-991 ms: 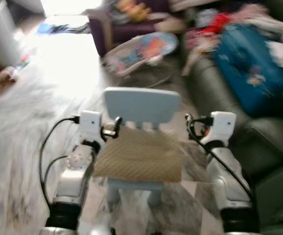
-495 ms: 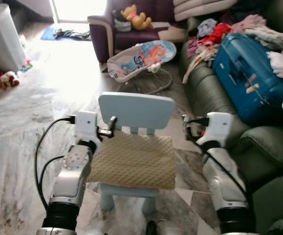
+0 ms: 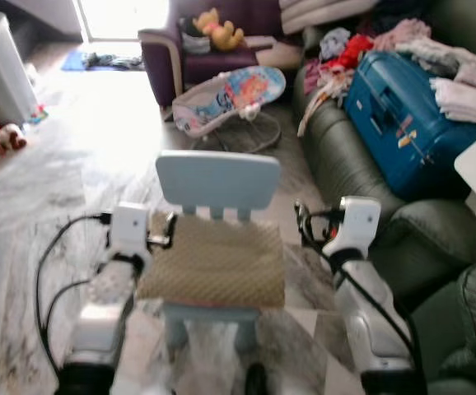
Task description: Move the pillow to the sofa
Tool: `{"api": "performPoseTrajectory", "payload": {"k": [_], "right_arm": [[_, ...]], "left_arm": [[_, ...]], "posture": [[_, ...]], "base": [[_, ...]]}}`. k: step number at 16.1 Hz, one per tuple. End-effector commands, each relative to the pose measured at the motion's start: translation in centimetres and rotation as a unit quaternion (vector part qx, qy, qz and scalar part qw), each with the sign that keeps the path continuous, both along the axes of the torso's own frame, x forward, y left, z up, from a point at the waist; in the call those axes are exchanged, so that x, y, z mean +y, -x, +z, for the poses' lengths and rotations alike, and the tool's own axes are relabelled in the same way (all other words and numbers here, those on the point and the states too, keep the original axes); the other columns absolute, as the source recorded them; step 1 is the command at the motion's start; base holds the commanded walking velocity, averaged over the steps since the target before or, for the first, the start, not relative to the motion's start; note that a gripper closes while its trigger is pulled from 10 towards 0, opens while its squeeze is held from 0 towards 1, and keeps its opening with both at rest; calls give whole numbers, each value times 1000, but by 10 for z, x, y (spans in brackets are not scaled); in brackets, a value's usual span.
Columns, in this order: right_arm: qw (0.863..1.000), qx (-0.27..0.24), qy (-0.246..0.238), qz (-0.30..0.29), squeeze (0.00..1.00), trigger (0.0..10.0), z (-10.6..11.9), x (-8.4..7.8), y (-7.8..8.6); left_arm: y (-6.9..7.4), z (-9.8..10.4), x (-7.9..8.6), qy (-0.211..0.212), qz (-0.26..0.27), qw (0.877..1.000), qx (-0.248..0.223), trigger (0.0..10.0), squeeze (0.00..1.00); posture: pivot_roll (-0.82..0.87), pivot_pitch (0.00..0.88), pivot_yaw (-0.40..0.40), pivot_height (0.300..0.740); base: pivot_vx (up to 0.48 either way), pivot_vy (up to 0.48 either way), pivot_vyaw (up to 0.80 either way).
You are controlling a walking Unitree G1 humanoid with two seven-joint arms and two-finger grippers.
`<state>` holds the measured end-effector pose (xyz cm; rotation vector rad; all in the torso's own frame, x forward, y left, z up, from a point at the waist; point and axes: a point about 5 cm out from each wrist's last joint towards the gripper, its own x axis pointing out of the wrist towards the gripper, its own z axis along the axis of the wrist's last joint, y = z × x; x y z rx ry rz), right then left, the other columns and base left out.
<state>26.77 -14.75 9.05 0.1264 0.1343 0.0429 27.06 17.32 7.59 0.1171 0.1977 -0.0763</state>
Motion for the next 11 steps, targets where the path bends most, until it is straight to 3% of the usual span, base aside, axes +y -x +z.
{"api": "performPoseTrajectory", "payload": {"k": [1, 4, 11], "right_arm": [[1000, -12, -2, 0, 0, 10000, 6, -1, -1], [1000, 1, -1, 4, 0, 10000, 1, -5, 4], [1000, 11, -12, 25, 0, 10000, -3, 5, 4]], "left_arm": [[5, -5, -1, -3, -2, 1000, 11, 10000, 0], [8, -4, 2, -10, 5, 1000, 17, 10000, 0], [5, 2, 11, -13, 29, 999, 10, 10000, 0]], "posture": [[-53, 64, -26, 740], [-44, 79, -29, 735], [-27, 91, -49, 661]], "base": [[0, 0, 0], [0, 0, 0], [0, 0, 0]]}}
